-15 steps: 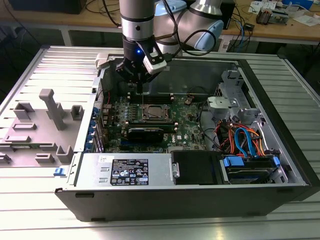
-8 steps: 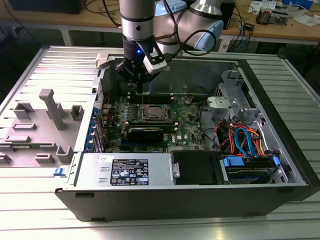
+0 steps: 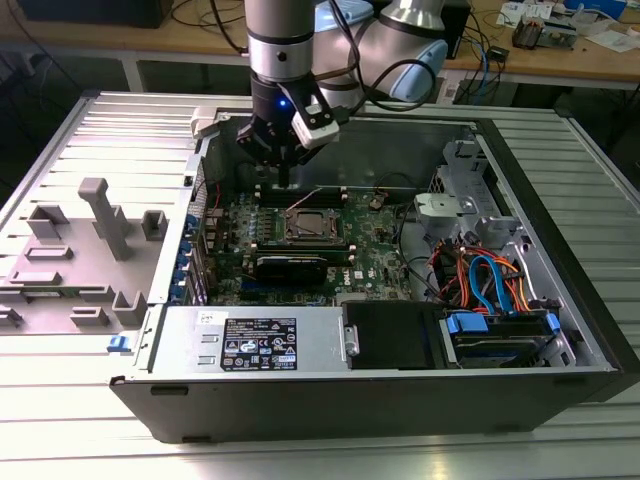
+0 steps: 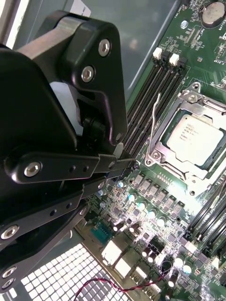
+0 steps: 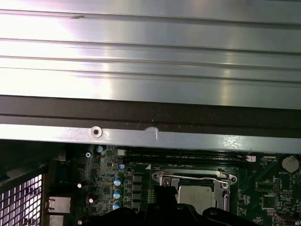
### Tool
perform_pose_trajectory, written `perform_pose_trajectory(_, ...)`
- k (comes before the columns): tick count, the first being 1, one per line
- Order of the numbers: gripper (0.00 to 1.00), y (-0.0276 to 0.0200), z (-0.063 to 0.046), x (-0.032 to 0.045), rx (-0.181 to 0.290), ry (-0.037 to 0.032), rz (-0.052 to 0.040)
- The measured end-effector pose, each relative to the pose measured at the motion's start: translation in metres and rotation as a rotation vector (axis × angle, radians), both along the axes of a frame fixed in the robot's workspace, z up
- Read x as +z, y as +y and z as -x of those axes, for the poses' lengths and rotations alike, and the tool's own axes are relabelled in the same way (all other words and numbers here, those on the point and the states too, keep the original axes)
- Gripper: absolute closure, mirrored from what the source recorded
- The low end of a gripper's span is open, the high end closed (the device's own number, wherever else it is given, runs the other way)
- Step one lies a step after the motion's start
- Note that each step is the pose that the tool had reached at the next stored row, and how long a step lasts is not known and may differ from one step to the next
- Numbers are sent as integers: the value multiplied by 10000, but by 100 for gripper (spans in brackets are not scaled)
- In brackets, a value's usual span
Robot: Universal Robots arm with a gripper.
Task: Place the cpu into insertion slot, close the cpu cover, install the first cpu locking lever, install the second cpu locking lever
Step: 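Install the first cpu locking lever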
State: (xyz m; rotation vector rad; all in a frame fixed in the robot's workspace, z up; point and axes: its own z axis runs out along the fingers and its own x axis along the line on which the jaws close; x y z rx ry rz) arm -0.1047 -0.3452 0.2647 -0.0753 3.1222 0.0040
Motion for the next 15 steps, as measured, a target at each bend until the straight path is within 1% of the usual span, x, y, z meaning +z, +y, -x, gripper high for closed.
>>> perform_pose_trajectory(7, 89, 0, -28, -2, -1, 1, 3)
perform_pose_trajectory(9, 89, 0, -69, -2, -1, 0, 2)
perform_pose_trajectory(15, 89, 0, -70, -2, -1, 0, 3)
